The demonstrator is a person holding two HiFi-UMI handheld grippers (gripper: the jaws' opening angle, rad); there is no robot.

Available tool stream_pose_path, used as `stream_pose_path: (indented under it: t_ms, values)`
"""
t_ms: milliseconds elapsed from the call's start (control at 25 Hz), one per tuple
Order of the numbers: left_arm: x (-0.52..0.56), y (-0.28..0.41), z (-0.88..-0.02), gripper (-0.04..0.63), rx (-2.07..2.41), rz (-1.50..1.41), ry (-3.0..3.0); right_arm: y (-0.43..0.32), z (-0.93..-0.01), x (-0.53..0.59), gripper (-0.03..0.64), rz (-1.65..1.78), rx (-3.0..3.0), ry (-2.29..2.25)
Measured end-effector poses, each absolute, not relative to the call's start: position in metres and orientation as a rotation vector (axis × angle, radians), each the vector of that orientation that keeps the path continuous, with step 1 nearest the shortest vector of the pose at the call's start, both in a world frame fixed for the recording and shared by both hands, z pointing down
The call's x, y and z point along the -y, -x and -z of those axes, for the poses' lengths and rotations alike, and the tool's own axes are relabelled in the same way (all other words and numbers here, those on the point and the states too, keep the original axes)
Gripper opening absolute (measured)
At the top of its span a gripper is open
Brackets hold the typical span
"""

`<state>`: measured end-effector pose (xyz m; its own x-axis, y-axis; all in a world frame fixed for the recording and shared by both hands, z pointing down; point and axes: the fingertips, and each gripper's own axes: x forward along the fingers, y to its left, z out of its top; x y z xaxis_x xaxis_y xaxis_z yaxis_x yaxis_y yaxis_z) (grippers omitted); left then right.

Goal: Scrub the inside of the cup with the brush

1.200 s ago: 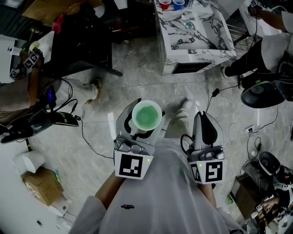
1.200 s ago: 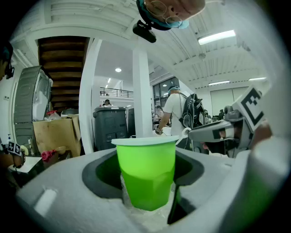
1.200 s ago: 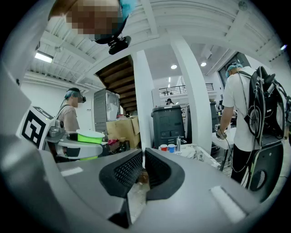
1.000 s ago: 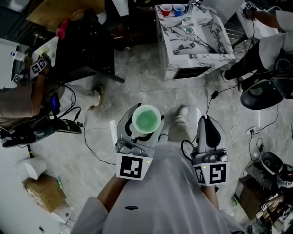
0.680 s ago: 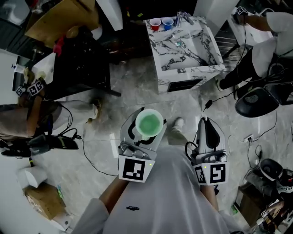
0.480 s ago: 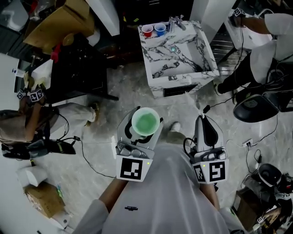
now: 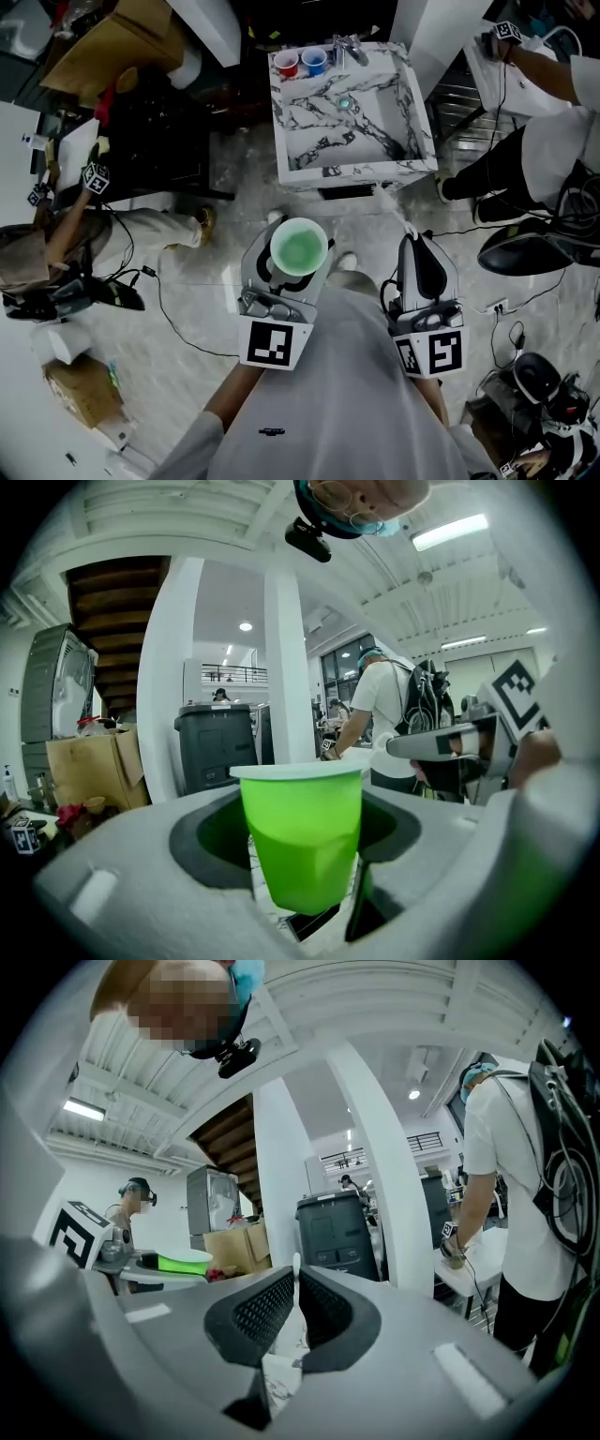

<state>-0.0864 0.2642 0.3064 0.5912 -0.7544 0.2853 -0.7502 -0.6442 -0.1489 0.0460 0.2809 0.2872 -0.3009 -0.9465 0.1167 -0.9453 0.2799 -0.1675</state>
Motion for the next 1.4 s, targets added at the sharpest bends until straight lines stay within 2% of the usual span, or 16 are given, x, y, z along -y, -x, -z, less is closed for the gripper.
stream_pose_path:
  t_ms: [280, 800, 1120, 1400]
  values:
    - [-0.204, 0.086, -0.312, 0.291, -1.293, 0.477, 2.8, -0.034, -0.279, -0.224, 0.026, 0.291, -2.544, 1.808]
    - [-0.029, 0.103, -0.341, 0.288, -1.133, 0.469, 2.917, 0.016, -0.238, -0.054, 0.026, 0.276, -2.526, 1.758]
    - [0.012, 0.086, -0.349, 0.29, -1.044, 0.564, 2.899, 0.022, -0.227, -0.022, 0.026, 0.286, -2.712, 1.514]
    - [0.011, 0.068, -0.356, 0.29, -1.282, 0.602, 2.809, 0.012, -0.242, -0.027, 0.025, 0.324, -2.945, 1.226]
